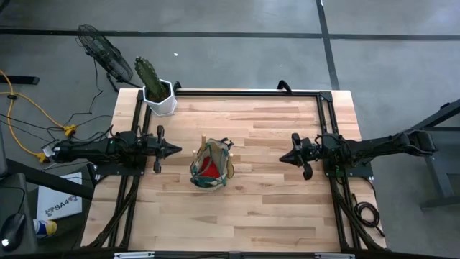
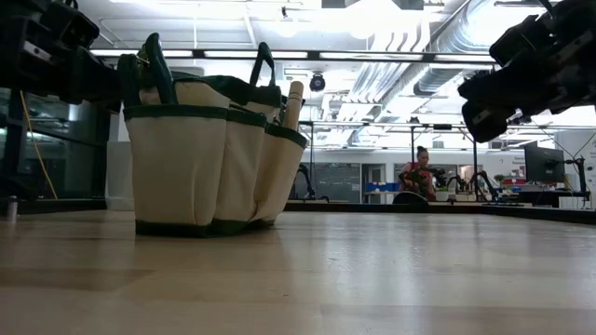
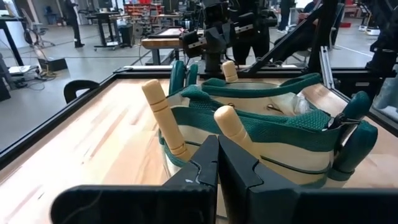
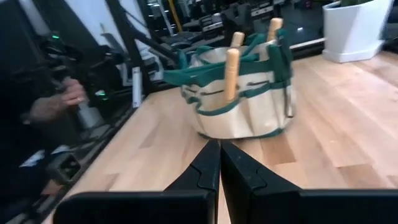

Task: Pick & Place Garden tools in Gardening bag
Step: Return to Home Position

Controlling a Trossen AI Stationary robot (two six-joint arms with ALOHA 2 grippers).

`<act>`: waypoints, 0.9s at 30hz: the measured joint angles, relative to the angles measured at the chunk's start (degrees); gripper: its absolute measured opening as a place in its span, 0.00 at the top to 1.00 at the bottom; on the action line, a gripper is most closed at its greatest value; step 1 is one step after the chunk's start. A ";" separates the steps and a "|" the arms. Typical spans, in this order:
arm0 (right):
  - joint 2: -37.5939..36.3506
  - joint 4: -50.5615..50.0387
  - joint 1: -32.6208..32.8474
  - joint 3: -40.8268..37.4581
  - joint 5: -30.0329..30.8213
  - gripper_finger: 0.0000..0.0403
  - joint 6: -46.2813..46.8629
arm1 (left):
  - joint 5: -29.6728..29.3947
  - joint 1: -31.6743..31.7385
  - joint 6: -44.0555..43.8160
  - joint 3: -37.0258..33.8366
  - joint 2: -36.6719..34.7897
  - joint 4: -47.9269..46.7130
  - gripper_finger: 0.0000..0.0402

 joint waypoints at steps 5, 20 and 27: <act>0.00 0.00 0.23 0.00 -7.01 0.99 9.91 | 0.54 -0.02 -0.53 0.02 0.00 -0.24 1.00; 0.02 -0.18 2.13 -0.07 13.38 0.99 18.19 | 0.32 -0.02 -0.57 0.02 0.00 -0.22 1.00; 0.02 -0.22 2.13 -0.09 15.60 0.99 8.29 | 0.32 -0.02 -0.57 0.02 0.00 -0.21 1.00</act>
